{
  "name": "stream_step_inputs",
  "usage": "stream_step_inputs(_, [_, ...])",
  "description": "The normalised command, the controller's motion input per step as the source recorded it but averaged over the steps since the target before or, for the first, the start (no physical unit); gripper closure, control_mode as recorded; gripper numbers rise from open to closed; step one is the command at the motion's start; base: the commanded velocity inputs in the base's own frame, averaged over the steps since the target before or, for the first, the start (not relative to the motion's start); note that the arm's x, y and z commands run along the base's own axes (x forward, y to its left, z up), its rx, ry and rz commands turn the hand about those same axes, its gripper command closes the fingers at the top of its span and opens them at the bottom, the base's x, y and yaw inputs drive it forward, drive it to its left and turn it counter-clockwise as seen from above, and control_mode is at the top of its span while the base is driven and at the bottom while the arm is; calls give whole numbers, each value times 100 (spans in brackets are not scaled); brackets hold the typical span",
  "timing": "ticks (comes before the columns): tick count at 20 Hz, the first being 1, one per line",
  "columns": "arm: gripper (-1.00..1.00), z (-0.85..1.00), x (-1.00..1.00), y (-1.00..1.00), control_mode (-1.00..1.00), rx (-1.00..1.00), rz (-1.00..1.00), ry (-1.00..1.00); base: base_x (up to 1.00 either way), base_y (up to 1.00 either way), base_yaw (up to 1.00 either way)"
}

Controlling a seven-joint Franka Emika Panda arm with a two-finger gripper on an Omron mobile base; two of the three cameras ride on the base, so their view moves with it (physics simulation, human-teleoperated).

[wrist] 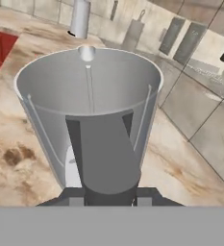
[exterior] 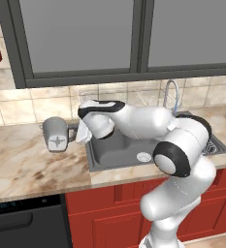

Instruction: Turn on the sink faucet and place the jug under the water for a few seconds to fill it up.

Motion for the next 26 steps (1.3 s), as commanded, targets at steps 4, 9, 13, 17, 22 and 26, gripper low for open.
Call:
stream_step_inputs(4, [100,45,-36,-32,-100,9,-54,-1,0,0,0])
stream_step_inputs(9, [100,47,-18,-26,-100,1,-58,0,0,0,0])
stream_step_inputs(13, [100,46,-17,-35,-100,0,-59,5,0,0,0])
stream_step_inputs(17, [100,28,-17,-46,-100,0,-60,13,0,0,0])
stream_step_inputs(22, [100,16,-1,-45,-100,1,-59,12,0,0,0])
stream_step_inputs(26, [100,26,0,-38,-100,4,-55,9,0,0,0])
